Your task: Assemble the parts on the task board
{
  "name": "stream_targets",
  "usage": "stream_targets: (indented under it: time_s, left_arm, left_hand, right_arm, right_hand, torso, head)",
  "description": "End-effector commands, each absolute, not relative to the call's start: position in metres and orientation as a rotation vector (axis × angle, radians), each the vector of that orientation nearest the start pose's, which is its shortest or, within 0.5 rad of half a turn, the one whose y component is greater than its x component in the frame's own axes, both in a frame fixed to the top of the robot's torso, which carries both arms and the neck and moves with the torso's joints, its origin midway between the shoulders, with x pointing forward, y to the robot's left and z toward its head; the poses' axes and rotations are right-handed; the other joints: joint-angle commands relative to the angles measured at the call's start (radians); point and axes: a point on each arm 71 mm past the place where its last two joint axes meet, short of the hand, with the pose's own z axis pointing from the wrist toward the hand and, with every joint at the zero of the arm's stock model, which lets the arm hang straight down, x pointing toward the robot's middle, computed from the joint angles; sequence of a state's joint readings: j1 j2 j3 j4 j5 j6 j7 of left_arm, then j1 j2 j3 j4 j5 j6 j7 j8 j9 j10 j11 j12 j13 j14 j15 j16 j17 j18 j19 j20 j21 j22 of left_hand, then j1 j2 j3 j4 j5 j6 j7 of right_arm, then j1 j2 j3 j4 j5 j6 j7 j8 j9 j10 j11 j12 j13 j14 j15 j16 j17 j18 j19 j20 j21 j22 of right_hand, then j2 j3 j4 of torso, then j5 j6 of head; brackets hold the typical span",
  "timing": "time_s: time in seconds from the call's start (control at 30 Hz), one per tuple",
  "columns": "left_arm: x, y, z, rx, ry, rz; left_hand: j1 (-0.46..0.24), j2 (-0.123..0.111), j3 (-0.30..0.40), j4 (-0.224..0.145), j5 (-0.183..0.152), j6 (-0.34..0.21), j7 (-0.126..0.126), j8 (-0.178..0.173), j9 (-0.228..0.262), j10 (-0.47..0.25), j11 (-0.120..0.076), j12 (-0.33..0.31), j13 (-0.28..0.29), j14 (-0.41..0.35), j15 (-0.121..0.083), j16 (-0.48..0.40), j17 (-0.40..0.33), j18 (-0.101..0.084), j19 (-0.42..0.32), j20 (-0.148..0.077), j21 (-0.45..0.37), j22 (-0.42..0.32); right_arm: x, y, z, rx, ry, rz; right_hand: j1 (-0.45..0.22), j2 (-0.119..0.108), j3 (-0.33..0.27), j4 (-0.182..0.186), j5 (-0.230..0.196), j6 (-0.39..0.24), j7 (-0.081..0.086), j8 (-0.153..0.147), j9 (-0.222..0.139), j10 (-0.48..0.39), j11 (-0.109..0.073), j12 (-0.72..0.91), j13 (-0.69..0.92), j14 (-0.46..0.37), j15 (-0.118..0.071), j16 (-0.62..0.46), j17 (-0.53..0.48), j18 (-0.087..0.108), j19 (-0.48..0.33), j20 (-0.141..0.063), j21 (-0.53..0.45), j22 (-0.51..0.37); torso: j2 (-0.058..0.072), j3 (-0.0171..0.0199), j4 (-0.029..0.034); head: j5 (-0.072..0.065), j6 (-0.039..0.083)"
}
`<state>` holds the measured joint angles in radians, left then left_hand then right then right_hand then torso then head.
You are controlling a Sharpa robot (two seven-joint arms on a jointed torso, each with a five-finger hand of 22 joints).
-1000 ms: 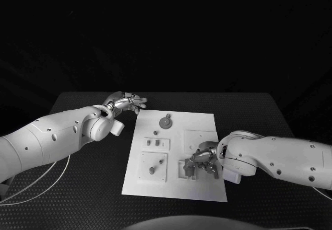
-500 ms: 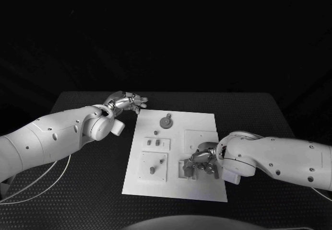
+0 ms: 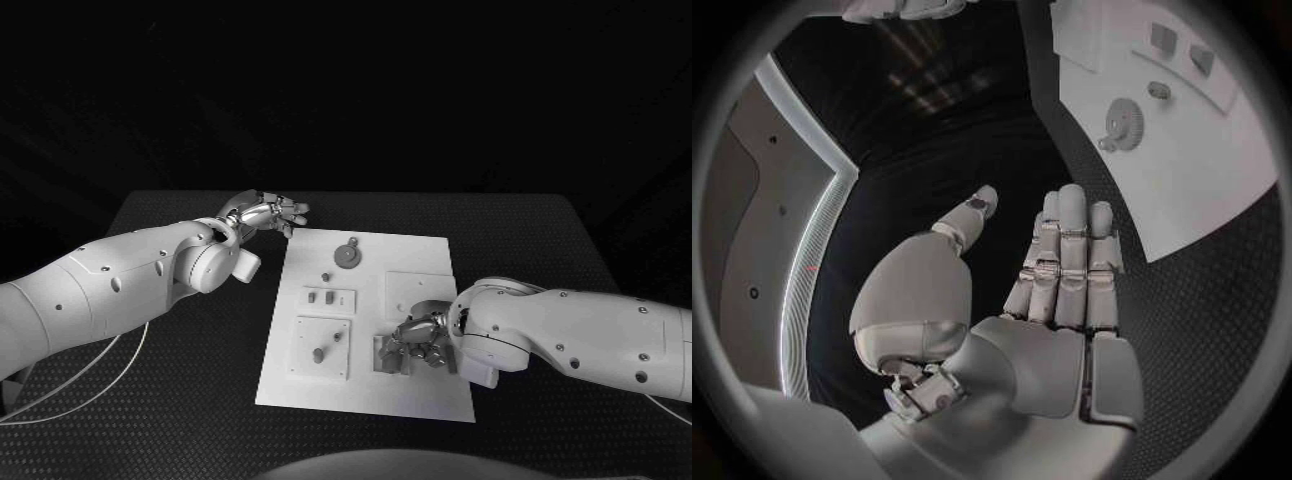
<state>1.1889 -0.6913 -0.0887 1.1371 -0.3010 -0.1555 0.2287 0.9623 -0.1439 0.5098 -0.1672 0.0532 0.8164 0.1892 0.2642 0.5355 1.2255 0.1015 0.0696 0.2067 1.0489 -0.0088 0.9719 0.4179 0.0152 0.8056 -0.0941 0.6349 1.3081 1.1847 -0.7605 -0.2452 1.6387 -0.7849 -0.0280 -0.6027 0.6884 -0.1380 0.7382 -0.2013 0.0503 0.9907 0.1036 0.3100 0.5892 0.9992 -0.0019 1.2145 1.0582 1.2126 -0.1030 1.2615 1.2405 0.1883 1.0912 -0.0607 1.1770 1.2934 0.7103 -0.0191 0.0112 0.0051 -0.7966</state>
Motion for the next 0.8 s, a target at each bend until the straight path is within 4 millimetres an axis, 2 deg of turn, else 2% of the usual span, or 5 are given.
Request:
stream_targets:
  time_s: [0.03, 0.5, 0.8]
  left_arm:
    - [0.5401, 0.2386, -0.2303, -0.9, 1.695, -1.251]
    - [0.54, 0.2396, -0.2304, -0.9, 1.696, -1.249]
    - [0.5399, 0.2402, -0.2306, -0.901, 1.698, -1.248]
  left_hand:
    - [-0.009, -0.002, 0.0, 0.006, -0.004, -0.007, -0.001, 0.006, -0.001, -0.009, 0.001, 0.001, 0.0, -0.003, 0.004, -0.006, 0.001, 0.008, 0.0, -0.01, -0.005, 0.002]
    - [-0.009, -0.002, 0.0, 0.007, -0.004, -0.008, -0.001, 0.006, -0.001, -0.009, 0.001, 0.001, 0.0, -0.002, 0.004, -0.005, 0.002, 0.008, 0.0, -0.01, -0.006, 0.002]
    - [-0.009, -0.002, 0.0, 0.007, -0.004, -0.008, -0.001, 0.006, -0.001, -0.009, 0.001, 0.001, 0.0, -0.002, 0.004, -0.005, 0.002, 0.008, 0.0, -0.01, -0.006, 0.003]
  right_arm:
    - [0.3993, -0.1571, -0.2986, 0.362, 2.608, 0.495]
    - [0.4008, -0.1568, -0.2997, 0.371, 2.584, 0.495]
    - [0.4016, -0.1588, -0.2998, 0.358, 2.582, 0.489]
  right_hand:
    - [-0.013, 0.0, 0.0, 0.005, -0.002, 0.002, 0.003, -0.004, 0.0, 0.001, -0.001, -0.006, 0.001, -0.004, -0.002, -0.002, -0.002, 0.073, -0.002, 0.003, 0.004, -0.001]
    - [-0.063, -0.044, -0.025, 0.031, -0.002, -0.018, 0.01, -0.017, -0.002, -0.013, 0.006, -0.014, 0.005, -0.034, 0.003, -0.022, -0.019, 0.073, -0.011, 0.002, 0.002, -0.006]
    - [-0.08, -0.053, -0.059, 0.023, -0.002, -0.034, 0.014, -0.025, -0.001, -0.027, 0.011, -0.017, 0.009, -0.046, 0.007, -0.024, -0.02, 0.073, -0.021, 0.0, -0.001, -0.009]
  torso:
    - [0.001, 0.0015, 0.0004]
    - [0.0, 0.0001, -0.0003]
    - [0.0, -0.0004, -0.0002]
  head:
    - [0.002, -0.001]
    - [0.005, -0.001]
    - [0.005, -0.002]
